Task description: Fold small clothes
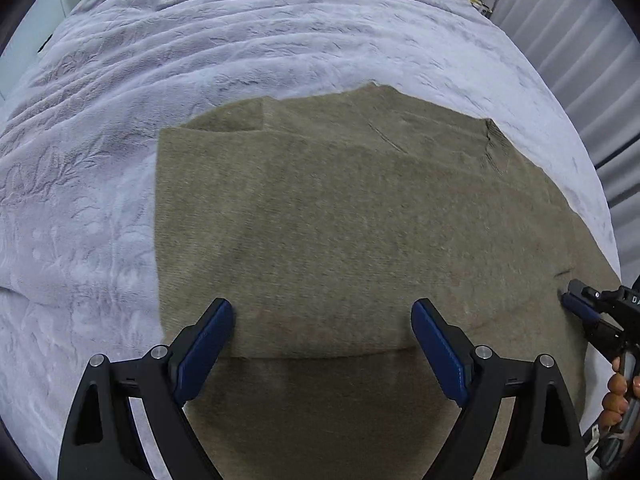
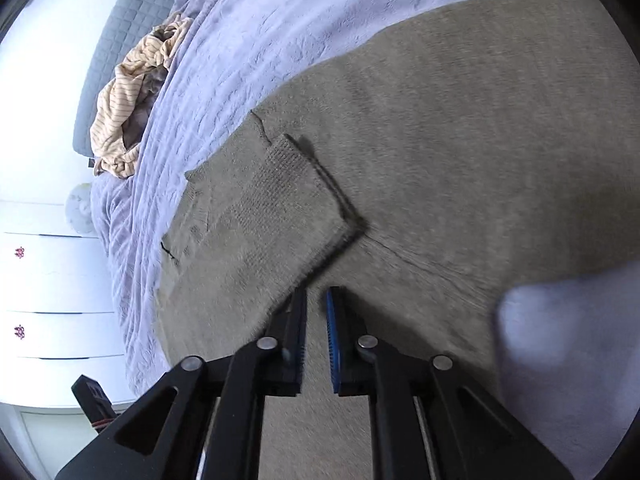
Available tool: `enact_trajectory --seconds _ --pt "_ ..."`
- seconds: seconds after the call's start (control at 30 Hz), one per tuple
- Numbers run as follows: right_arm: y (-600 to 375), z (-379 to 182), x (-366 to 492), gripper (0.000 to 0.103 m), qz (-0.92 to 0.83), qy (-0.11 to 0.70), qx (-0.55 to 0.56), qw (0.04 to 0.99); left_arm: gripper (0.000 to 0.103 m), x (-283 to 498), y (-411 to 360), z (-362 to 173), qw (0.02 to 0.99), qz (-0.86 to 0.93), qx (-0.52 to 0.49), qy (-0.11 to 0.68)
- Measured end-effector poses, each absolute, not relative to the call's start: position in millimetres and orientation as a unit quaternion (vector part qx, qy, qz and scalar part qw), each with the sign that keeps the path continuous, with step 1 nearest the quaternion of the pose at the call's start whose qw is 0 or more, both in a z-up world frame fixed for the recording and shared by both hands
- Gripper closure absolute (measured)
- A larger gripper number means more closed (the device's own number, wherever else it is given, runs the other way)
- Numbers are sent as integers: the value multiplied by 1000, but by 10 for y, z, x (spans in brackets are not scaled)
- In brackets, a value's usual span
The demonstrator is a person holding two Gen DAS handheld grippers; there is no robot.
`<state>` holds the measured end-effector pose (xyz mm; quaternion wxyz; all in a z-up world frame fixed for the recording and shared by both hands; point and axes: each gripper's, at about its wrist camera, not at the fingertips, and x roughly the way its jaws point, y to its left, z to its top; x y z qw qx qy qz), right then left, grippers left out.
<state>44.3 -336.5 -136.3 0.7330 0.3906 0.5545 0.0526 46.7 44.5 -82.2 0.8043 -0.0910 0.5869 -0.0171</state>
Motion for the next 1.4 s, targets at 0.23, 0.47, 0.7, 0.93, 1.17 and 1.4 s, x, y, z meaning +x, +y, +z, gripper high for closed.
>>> enact_trajectory --seconds 0.23,0.47,0.7,0.93,1.17,1.4 --pt "-3548 -1294 164 47 65 556 395 729 13 422 -48 -830 796 -42 -56 602" --pt "-3733 -1287 -2 46 66 553 410 722 12 419 -374 -879 782 -56 -29 620" --pt "-3985 -1273 -123 46 58 537 420 729 13 486 -635 -886 780 -59 -8 623" --pt "-4502 -1273 -284 46 9 511 452 731 13 468 -1055 -811 781 -83 11 619" --pt "-5139 -1221 -599 46 -79 456 481 745 12 546 -1493 -734 780 -117 5 615" --pt "-5606 -1283 -820 46 -131 393 540 733 12 590 -1840 -738 779 -140 11 612"
